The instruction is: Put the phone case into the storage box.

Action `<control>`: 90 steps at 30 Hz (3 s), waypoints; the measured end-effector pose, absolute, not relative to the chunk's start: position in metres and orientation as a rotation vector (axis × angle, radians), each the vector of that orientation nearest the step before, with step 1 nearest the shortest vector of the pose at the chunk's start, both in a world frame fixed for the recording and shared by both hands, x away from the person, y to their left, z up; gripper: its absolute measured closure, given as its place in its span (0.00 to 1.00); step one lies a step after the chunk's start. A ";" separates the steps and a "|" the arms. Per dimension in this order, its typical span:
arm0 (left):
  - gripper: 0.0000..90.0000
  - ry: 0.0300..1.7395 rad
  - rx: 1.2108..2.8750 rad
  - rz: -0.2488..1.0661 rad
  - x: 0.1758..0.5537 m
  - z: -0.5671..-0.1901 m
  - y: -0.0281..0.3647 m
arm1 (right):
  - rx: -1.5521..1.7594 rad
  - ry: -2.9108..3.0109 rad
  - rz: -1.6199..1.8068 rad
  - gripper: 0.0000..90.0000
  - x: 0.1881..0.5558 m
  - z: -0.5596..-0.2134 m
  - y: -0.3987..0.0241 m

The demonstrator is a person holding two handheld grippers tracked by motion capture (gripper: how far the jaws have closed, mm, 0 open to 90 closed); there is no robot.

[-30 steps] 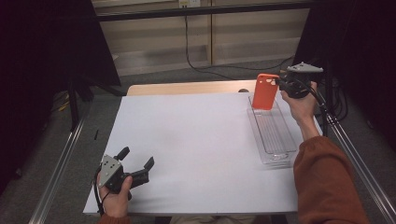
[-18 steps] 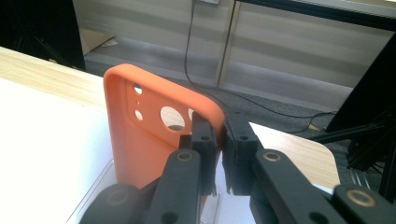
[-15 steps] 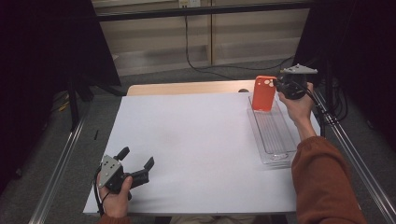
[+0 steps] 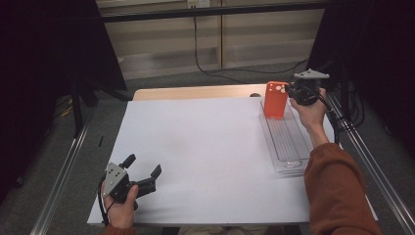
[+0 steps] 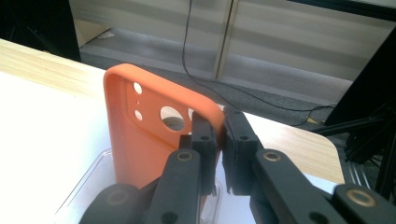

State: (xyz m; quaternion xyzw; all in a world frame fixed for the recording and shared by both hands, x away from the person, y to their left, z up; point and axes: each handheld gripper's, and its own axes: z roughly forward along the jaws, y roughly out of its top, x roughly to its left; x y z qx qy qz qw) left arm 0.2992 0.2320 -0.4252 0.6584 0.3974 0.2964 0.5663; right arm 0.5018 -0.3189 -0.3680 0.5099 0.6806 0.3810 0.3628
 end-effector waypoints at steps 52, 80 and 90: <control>0.03 0.937 1.563 0.689 0.299 -0.425 0.230 | 1.367 1.766 1.049 0.86 0.521 -0.370 -0.324; 0.02 0.944 1.551 0.676 0.303 -0.426 0.230 | 1.405 1.745 1.135 0.45 0.512 -0.365 -0.327; 0.02 0.944 1.551 0.683 0.303 -0.425 0.229 | 1.447 1.723 1.159 0.21 0.505 -0.363 -0.327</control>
